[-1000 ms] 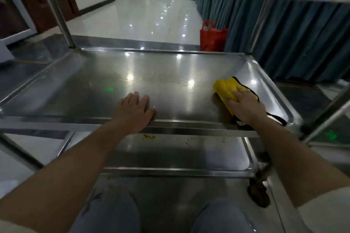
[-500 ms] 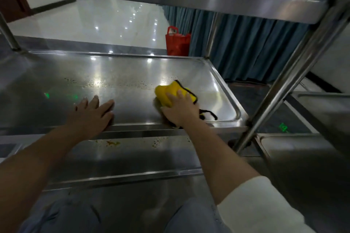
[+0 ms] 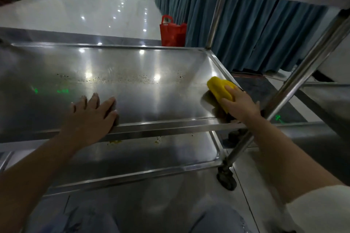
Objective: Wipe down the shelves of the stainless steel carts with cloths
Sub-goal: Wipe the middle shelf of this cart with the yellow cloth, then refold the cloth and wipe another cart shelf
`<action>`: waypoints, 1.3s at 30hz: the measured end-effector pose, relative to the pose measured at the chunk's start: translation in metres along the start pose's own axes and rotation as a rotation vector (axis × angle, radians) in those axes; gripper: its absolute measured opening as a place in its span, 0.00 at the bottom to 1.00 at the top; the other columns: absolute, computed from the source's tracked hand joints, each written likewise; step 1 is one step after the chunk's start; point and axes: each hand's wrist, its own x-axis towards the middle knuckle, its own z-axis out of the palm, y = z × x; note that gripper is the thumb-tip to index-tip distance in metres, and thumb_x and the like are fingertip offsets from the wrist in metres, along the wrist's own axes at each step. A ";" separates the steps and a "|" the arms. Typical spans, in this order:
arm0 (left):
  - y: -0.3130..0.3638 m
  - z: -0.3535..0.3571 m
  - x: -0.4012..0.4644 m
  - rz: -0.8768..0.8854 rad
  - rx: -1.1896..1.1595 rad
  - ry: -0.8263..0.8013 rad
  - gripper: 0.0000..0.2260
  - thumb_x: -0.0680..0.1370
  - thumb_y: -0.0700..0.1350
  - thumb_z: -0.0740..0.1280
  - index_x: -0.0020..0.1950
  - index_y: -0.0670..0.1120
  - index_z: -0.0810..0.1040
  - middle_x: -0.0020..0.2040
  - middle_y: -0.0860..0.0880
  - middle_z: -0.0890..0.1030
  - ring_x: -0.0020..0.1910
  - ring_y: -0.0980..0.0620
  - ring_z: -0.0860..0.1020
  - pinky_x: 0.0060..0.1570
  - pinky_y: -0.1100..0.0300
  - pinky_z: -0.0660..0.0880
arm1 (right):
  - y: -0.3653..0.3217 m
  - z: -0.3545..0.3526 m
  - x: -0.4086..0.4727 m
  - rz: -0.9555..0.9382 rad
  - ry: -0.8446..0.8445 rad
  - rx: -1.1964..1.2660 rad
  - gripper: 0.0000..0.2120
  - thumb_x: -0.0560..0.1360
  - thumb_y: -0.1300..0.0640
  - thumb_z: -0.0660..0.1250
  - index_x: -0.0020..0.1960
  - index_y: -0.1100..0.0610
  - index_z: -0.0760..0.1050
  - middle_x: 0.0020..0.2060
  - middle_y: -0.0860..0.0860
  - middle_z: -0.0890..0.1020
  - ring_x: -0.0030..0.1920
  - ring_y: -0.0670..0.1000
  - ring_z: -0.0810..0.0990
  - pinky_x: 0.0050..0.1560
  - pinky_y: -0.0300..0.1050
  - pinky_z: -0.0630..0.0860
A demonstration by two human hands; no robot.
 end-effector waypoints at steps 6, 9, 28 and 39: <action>0.006 0.001 0.006 -0.071 -0.072 0.083 0.28 0.79 0.59 0.41 0.77 0.53 0.58 0.75 0.35 0.58 0.72 0.30 0.58 0.67 0.35 0.59 | -0.052 0.018 0.014 -0.034 -0.050 -0.037 0.33 0.72 0.37 0.59 0.75 0.39 0.53 0.76 0.51 0.57 0.72 0.61 0.60 0.68 0.64 0.62; 0.003 0.011 0.013 -0.111 -0.135 0.095 0.25 0.81 0.59 0.46 0.77 0.54 0.56 0.77 0.37 0.58 0.74 0.32 0.57 0.69 0.36 0.56 | -0.100 0.037 0.005 -0.212 -0.064 -0.022 0.34 0.72 0.33 0.60 0.74 0.39 0.55 0.76 0.49 0.58 0.73 0.59 0.59 0.69 0.62 0.62; -0.011 -0.104 -0.051 -0.223 -0.958 -0.453 0.25 0.82 0.50 0.61 0.78 0.50 0.59 0.77 0.45 0.62 0.75 0.46 0.61 0.73 0.48 0.57 | -0.195 -0.088 -0.147 -0.041 -0.666 0.636 0.12 0.78 0.59 0.63 0.55 0.42 0.73 0.47 0.41 0.79 0.50 0.44 0.77 0.48 0.33 0.72; -0.127 -0.345 -0.164 -0.160 -1.470 -0.437 0.18 0.75 0.32 0.70 0.61 0.45 0.75 0.58 0.49 0.80 0.54 0.61 0.80 0.58 0.62 0.76 | -0.342 -0.303 -0.211 -0.209 -0.794 0.809 0.18 0.78 0.60 0.64 0.61 0.41 0.74 0.55 0.38 0.80 0.57 0.40 0.78 0.52 0.32 0.73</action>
